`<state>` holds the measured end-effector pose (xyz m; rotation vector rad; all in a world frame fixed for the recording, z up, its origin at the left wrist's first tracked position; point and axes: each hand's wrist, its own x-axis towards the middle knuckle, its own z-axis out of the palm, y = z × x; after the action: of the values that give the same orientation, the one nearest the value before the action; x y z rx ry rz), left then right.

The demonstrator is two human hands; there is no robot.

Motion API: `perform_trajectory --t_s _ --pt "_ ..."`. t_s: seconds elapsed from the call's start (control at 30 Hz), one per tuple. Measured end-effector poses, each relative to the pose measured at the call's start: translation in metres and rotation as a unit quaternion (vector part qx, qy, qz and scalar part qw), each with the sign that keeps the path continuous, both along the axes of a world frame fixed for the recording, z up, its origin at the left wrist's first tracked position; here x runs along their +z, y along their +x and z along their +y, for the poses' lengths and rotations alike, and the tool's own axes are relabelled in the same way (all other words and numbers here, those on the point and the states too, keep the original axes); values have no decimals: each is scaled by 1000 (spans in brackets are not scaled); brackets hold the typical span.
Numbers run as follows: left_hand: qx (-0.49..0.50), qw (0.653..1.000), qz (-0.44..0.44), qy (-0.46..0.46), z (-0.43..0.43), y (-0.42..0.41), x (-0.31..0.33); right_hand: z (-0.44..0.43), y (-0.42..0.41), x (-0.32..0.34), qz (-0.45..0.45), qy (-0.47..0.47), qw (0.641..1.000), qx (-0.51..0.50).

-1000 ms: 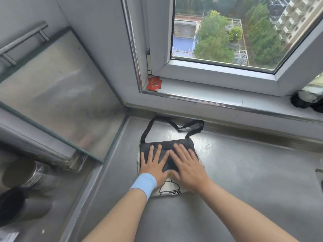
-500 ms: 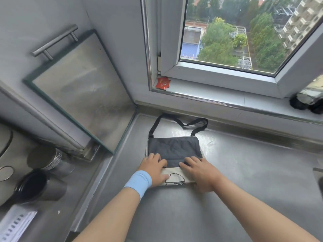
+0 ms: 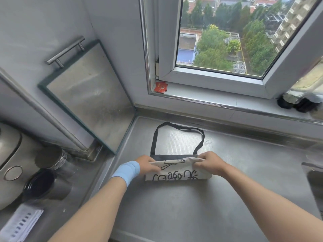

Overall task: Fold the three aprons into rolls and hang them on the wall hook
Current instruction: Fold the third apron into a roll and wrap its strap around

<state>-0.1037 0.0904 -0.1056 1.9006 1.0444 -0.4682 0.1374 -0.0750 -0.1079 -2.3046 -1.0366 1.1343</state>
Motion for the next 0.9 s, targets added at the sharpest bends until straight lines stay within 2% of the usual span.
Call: perform_trajectory --t_s 0.07,0.13,0.33,0.37,0.43,0.47,0.5,0.57,0.63,0.7,0.73,0.77,0.83,0.9 --pt "74 997 -29 -18 4 -4 -9 -3 0 -5 29 19 997 -70" --pt "105 994 -36 10 4 -4 -20 -1 -1 -13 13 33 993 -111" --pt "149 968 1 201 0 23 -34 17 -1 -29 -71 14 991 -112" --pt "135 957 12 258 -3 28 -34 19 0 -32 -78 9 991 -107" --pt "47 912 14 407 -10 39 -36 21 0 -39 -89 9 991 -104" --pt "3 891 -24 453 -15 44 -38 22 0 -41 -91 8 990 -107" --pt "-47 884 -72 459 -20 50 -40 24 0 -42 -96 2 989 -112" --pt "-156 893 -120 404 -31 62 -49 27 -5 -40 -140 -21 984 -108" --pt "-244 897 -64 364 -40 68 -58 31 -13 -39 -270 -7 961 -50" --pt "-248 897 -16 365 -44 67 -68 34 -24 -43 -409 47 910 56" --pt "-243 898 -8 367 -46 66 -72 35 -30 -47 -438 75 889 111" --pt "-244 897 -1 368 -48 64 -75 35 -35 -52 -436 96 879 166" --pt "-254 894 8 370 -49 61 -78 28 -41 -65 -388 87 885 242" --pt "-265 886 15 380 -48 58 -82 16 -39 -76 -345 47 903 253"
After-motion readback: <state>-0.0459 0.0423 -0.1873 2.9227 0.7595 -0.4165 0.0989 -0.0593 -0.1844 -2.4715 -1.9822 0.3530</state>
